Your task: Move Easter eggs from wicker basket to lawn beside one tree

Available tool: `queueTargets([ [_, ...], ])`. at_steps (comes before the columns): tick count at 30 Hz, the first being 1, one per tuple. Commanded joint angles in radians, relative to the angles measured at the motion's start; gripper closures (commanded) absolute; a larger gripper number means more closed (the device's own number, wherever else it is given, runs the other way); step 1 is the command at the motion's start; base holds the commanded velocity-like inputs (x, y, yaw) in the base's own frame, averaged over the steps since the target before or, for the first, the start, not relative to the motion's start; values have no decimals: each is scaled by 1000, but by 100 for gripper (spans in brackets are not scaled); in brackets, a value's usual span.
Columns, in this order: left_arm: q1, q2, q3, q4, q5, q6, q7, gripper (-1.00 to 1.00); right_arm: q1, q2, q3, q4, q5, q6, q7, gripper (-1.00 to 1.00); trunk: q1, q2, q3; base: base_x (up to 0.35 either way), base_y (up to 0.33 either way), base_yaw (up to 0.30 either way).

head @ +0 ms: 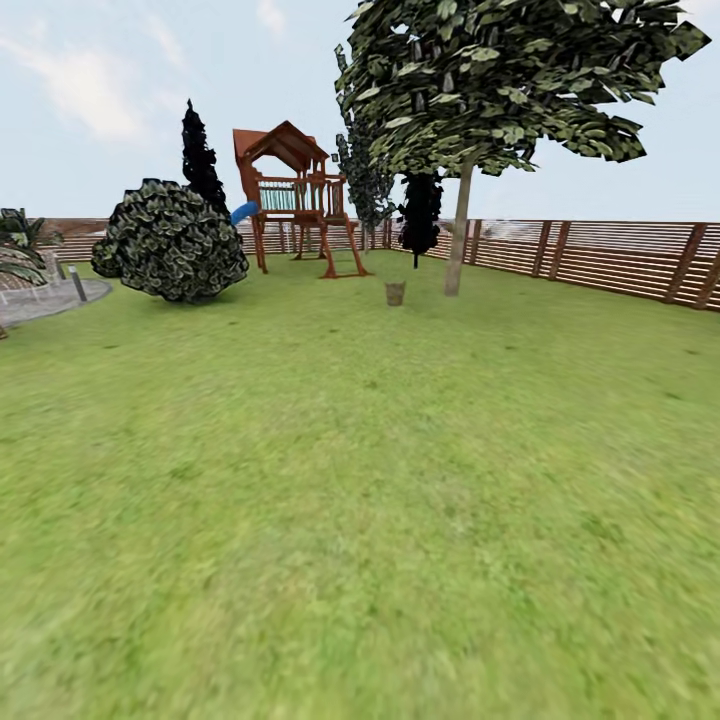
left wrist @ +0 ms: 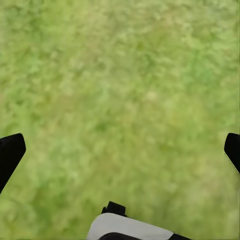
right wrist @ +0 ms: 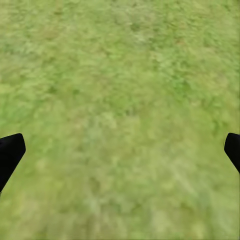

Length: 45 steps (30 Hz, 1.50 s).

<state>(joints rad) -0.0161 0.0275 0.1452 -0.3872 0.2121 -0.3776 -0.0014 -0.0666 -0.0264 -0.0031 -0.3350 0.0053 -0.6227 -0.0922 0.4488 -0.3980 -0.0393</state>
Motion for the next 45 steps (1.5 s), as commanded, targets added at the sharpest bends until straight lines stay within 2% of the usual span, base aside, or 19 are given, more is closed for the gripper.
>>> queueTargets([
  [1,-1,0,-1,1,6,-3,0,-100,-1,0,0,1,1,-2,-3,-100,1,-2,-2,332,0,0],
  [45,-1,3,-1,28,17,-3,-2,-100,-1,-1,0,14,2,-4,-3,-100,1,-2,-2,332,3,0],
])
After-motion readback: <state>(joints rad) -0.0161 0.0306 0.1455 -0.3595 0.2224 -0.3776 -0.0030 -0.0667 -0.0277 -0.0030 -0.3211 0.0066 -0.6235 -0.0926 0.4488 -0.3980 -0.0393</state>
